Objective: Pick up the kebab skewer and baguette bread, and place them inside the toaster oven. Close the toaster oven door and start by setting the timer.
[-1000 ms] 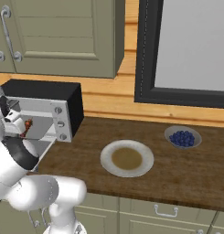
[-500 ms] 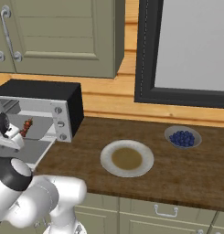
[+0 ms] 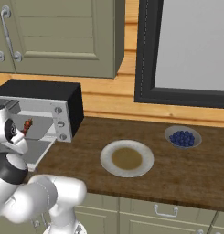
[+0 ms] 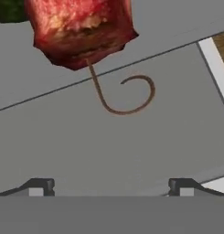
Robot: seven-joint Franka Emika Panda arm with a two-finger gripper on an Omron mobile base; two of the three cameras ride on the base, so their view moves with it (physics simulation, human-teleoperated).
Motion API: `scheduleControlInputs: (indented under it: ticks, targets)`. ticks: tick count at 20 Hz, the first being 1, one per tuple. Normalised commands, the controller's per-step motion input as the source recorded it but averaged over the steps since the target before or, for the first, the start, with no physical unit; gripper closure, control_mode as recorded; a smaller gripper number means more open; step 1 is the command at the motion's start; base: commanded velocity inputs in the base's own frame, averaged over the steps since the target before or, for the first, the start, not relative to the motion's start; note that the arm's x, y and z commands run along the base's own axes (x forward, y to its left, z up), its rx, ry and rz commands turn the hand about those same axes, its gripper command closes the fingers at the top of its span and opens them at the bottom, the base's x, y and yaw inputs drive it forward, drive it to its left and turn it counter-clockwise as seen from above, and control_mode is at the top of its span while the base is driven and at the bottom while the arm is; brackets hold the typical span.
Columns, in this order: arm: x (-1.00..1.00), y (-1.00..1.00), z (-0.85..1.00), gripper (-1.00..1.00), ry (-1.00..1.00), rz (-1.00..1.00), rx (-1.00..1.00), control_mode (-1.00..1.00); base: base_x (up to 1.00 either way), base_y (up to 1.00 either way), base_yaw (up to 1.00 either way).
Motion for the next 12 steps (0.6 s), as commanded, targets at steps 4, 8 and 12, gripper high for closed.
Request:
scheduleControlInputs:
  ticks: [4, 8, 12]
  targets:
    - [0.60, 0.01, -0.11, -1.00, 0.00, -0.06, 0.00, -1.00, 0.00, 0.00, 0.00]
    - [0.46, 0.01, -0.26, -1.00, 0.00, -0.04, 0.00, -1.00, 0.00, 0.00, 0.00]
    - [0.38, 0.03, -0.14, -1.00, 0.00, -0.03, 0.00, -1.00, 0.00, 0.00, 0.00]
